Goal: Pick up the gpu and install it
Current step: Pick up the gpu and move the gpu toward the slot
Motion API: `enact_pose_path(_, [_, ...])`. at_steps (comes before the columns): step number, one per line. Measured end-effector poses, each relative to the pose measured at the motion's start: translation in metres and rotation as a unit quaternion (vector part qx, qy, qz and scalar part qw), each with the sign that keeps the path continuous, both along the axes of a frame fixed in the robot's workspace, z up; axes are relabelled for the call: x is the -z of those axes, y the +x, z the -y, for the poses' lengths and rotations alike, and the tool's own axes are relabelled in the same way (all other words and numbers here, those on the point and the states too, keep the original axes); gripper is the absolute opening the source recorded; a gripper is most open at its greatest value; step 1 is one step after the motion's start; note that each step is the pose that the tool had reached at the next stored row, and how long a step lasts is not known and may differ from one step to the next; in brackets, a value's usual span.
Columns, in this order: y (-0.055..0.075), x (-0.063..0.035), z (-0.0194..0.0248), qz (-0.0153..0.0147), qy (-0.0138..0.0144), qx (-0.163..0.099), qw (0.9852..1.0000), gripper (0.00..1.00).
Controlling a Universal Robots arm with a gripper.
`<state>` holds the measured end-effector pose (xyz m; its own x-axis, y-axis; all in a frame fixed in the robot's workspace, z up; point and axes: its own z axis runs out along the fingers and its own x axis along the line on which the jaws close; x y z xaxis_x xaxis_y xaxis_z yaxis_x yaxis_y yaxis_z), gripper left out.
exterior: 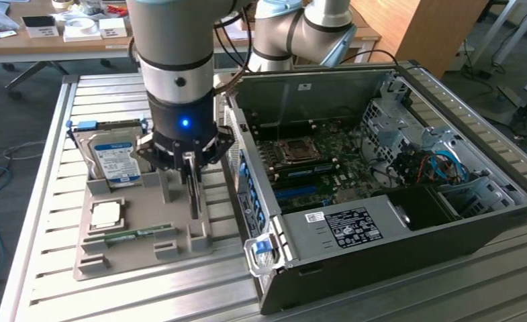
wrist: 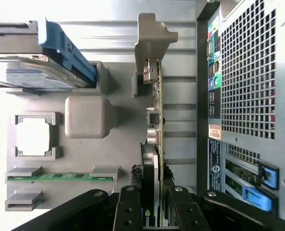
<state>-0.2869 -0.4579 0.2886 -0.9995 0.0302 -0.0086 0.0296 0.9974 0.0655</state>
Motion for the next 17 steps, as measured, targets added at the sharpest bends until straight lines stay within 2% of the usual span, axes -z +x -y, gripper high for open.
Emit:
enact_pose_path(5, [0.000, -0.0174, 0.0000, 0.0000, 0.0000, 0.000, 1.0000, 0.27])
enact_pose_path(17, [0.001, -0.0494, 0.0000, 0.0000, 0.0001, 0.000, 1.0000, 0.27])
